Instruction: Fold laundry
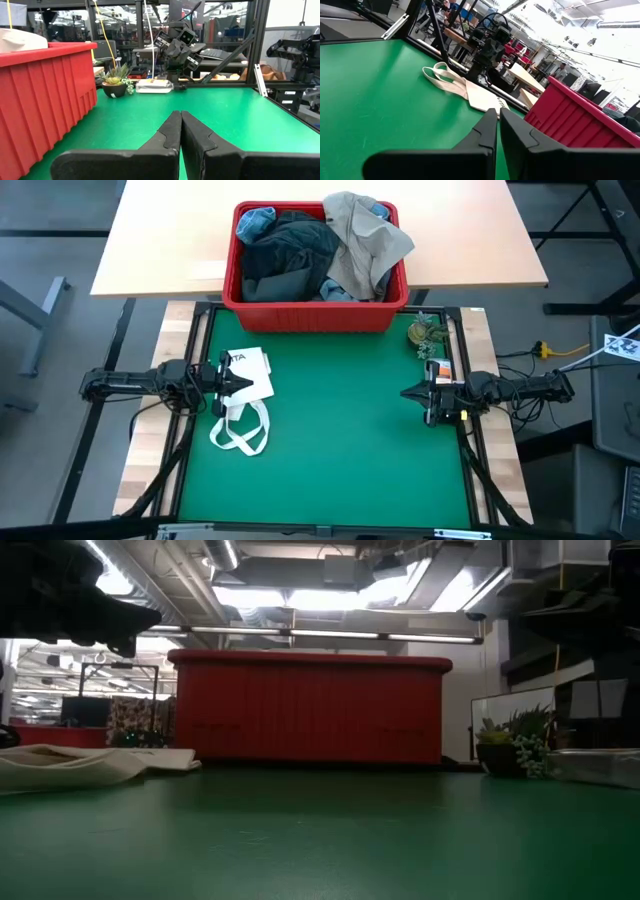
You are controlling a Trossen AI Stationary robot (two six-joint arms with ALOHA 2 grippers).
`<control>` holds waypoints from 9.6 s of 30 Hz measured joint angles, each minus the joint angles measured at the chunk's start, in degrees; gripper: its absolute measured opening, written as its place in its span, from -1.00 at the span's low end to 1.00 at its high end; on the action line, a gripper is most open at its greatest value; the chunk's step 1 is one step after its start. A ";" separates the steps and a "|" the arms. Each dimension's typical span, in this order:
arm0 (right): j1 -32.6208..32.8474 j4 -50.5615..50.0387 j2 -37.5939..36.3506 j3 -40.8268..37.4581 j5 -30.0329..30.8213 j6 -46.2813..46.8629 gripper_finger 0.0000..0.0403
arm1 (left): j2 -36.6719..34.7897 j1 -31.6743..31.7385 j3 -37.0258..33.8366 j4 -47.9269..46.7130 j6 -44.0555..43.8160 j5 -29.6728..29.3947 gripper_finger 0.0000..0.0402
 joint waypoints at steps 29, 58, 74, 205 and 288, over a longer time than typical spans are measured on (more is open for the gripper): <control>0.00 0.02 0.00 0.00 0.00 0.00 -0.88 | 0.02 0.02 0.01 3.73 0.04 -1.87 -1.00; -0.01 0.17 -0.01 0.00 0.46 -0.01 -0.88 | 0.02 0.00 0.00 16.99 -9.46 -10.97 -0.02; -0.01 0.11 0.00 0.00 0.46 -0.36 -0.88 | 14.77 0.00 11.43 22.97 -6.24 -22.28 -0.04; 0.00 -0.30 0.00 0.00 0.46 -0.40 -0.88 | 93.87 42.92 90.98 0.55 -9.70 13.97 -1.00; -3.42 26.97 36.61 21.37 29.33 -11.40 -0.06 | 93.65 31.06 104.75 16.70 -13.94 29.86 -1.00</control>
